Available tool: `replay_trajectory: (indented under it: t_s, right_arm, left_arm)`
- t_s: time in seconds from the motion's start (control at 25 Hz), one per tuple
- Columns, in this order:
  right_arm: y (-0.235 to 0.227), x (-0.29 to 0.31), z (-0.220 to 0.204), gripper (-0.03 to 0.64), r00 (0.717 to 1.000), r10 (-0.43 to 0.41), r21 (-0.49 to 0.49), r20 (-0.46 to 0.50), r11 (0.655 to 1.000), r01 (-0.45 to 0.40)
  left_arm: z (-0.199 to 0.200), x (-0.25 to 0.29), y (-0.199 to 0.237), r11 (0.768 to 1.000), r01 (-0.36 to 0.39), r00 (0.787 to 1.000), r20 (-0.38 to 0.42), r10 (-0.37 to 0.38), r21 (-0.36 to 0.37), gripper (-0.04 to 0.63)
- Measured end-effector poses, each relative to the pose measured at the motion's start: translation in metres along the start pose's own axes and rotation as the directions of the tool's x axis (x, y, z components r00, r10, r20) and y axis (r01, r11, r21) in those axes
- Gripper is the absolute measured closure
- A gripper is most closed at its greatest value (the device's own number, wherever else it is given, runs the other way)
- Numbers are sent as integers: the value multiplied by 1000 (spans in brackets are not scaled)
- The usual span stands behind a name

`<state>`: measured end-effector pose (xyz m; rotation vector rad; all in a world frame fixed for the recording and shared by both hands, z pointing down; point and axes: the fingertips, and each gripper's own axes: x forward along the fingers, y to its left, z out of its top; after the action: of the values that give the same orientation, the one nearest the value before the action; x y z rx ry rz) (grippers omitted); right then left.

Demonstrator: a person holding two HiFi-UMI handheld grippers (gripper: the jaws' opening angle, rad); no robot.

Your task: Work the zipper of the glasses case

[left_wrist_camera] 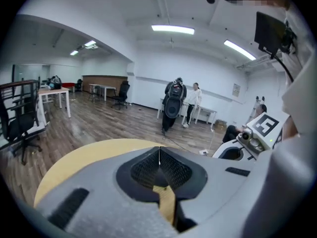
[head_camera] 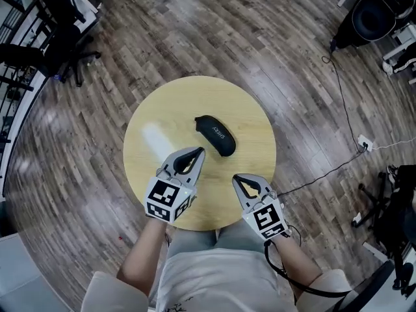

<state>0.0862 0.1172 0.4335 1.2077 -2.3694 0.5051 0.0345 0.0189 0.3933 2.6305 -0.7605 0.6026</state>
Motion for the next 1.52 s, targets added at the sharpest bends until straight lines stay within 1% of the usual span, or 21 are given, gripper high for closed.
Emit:
replay_trajectory:
  t_s: [0.08, 0.16, 0.2, 0.24, 0.28, 0.36, 0.48, 0.56, 0.64, 0.72, 0.92, 1.04, 1.16, 1.24, 1.52]
  right_arm:
    - [20, -9, 27, 617, 999, 35, 0, 37, 999, -35]
    - [46, -23, 52, 617, 996, 52, -2, 69, 999, -52]
    - [57, -30, 65, 617, 995, 49, -5, 88, 999, -49]
    - [64, -36, 79, 617, 993, 41, -9, 112, 999, -40]
    - [71, -43, 93, 617, 990, 29, -13, 136, 1000, -28]
    - [89, -58, 111, 617, 985, 2, -4, 171, 1000, -1]
    - [122, -74, 112, 617, 980, -55, 53, 193, 998, 45]
    - [138, -81, 105, 617, 975, -94, 116, 203, 991, 71]
    - [152, -89, 98, 617, 972, -111, 177, 209, 981, 74]
    - [167, -97, 92, 617, 973, -104, 204, 205, 977, 62]
    - [188, -113, 88, 617, 974, -70, 275, 216, 962, 8]
    - [188, -119, 92, 617, 970, -67, 271, 235, 963, 1]
    - [196, -118, 98, 617, 970, -41, 219, 242, 976, -13]
    - [198, -117, 104, 617, 968, -27, 194, 251, 981, -23]
    - [192, -116, 105, 617, 973, -9, 200, 229, 979, -39]
  left_arm:
    - [15, -47, -9, 994, -57, 995, 79, 65, -98, 588]
    - [17, -93, -23, 972, -101, 984, 126, 129, -210, 588]
    - [17, -112, -29, 961, -124, 977, 139, 161, -246, 588]
    - [18, -129, -35, 954, -147, 970, 151, 191, -262, 588]
    - [19, -143, -42, 951, -166, 963, 165, 213, -261, 588]
    - [15, -171, -61, 957, -179, 955, 195, 226, -229, 588]
    - [-1, -207, -88, 976, -149, 956, 230, 183, -156, 588]
    - [-12, -221, -92, 980, -149, 960, 218, 175, -130, 588]
    - [-18, -232, -89, 975, -165, 961, 201, 192, -147, 588]
    - [-22, -246, -86, 969, -185, 957, 194, 216, -166, 588]
    - [-22, -277, -91, 954, -238, 939, 208, 274, -181, 588]
    - [-19, -274, -104, 953, -242, 932, 230, 281, -182, 588]
    - [-19, -267, -114, 958, -231, 933, 240, 267, -168, 588]
    - [-15, -263, -114, 958, -229, 933, 242, 267, -173, 588]
    - [-8, -266, -119, 957, -253, 929, 241, 282, -144, 588]
